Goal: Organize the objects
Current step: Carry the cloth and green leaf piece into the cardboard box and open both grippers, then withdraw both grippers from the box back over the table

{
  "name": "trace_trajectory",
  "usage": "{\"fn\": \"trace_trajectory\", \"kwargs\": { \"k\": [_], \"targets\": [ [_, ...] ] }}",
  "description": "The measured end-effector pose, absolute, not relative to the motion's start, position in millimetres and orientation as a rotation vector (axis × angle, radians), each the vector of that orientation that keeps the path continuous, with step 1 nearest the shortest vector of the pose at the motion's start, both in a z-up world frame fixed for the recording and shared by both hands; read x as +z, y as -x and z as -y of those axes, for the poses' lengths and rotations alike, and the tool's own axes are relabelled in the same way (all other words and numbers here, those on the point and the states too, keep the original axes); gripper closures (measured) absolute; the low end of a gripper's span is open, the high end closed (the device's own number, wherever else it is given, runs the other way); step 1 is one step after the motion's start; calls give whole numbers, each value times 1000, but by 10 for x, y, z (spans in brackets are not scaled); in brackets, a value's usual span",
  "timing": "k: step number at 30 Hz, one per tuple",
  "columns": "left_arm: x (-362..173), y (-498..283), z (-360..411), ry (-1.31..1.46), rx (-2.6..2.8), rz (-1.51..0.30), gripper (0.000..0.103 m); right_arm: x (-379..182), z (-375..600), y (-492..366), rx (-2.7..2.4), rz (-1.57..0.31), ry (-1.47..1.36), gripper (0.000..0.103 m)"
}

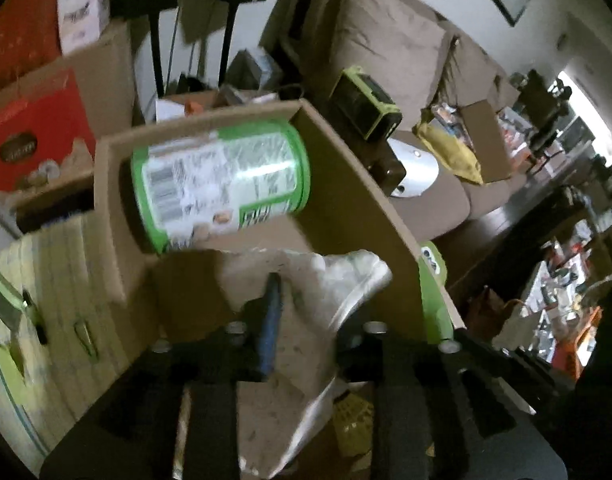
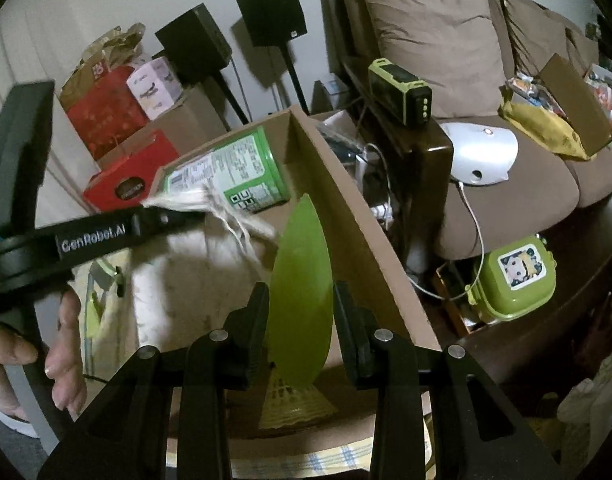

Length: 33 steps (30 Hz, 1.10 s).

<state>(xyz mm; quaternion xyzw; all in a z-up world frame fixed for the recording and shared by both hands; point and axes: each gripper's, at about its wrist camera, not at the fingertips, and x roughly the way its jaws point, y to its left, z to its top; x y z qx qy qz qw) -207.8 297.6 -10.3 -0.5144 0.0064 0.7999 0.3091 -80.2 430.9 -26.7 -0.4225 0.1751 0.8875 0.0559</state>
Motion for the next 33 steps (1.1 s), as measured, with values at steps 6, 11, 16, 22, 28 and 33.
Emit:
{"fn": "trace_trajectory", "kwargs": {
  "k": [6, 11, 16, 22, 28, 33],
  "targets": [
    [-19, 1997, -2764, 1318, 2173, -14, 43, -475, -4317, 874, 2655, -519, 1352, 71],
    [113, 1943, -2574, 1282, 2198, -24, 38, -664, -4296, 903, 2617, -501, 1416, 71],
    [232, 1869, -2315, 1248, 2212, 26, 18, -754, -4282, 931, 2588, -471, 1448, 70],
    [327, 1775, -1968, 1228, 2190, 104, 13, -685, -4259, 890, 2580, -457, 1404, 59],
    [345, 1682, -1651, 1232, 2260, 48, 13, -495, -4231, 807, 2608, -472, 1320, 58],
    [375, 1640, -1335, 1202, 2356, 23, 7, -238, -4020, 791, 2711, -437, 1257, 58]
  ]
}}
